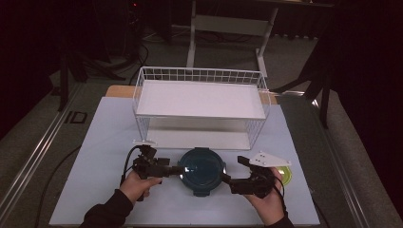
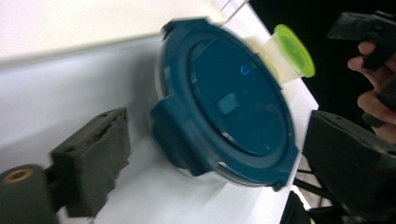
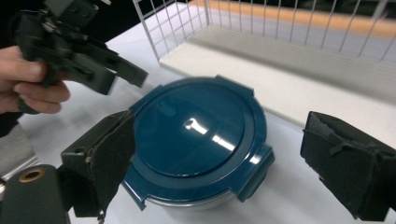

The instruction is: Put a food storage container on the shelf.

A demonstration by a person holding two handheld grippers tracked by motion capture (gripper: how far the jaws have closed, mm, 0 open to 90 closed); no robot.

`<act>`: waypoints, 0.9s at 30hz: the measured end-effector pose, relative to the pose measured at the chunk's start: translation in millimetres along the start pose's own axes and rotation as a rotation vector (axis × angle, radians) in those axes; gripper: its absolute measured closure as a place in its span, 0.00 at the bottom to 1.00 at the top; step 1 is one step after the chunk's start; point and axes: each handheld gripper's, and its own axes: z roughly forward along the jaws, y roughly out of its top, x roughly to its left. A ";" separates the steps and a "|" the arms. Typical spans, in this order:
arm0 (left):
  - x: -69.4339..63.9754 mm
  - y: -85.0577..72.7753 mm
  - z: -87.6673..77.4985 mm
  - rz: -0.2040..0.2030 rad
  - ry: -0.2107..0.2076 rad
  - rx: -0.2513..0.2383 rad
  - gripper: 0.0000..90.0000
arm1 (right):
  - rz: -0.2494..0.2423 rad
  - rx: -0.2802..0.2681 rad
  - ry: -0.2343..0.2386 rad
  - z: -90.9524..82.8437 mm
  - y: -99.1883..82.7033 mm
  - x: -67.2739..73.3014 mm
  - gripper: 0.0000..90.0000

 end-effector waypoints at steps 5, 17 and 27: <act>9.2 0.3 9.1 -0.067 0.005 0.023 0.19 | 0.053 0.030 0.011 6.3 -2.4 -6.5 0.11; 23.7 -2.8 22.8 -0.208 -0.063 0.114 0.47 | 0.197 0.101 0.037 12.7 -8.9 -25.0 0.15; 25.5 -0.2 17.6 -0.203 -0.069 0.086 0.56 | 0.249 0.148 0.050 16.3 -16.2 -30.1 0.20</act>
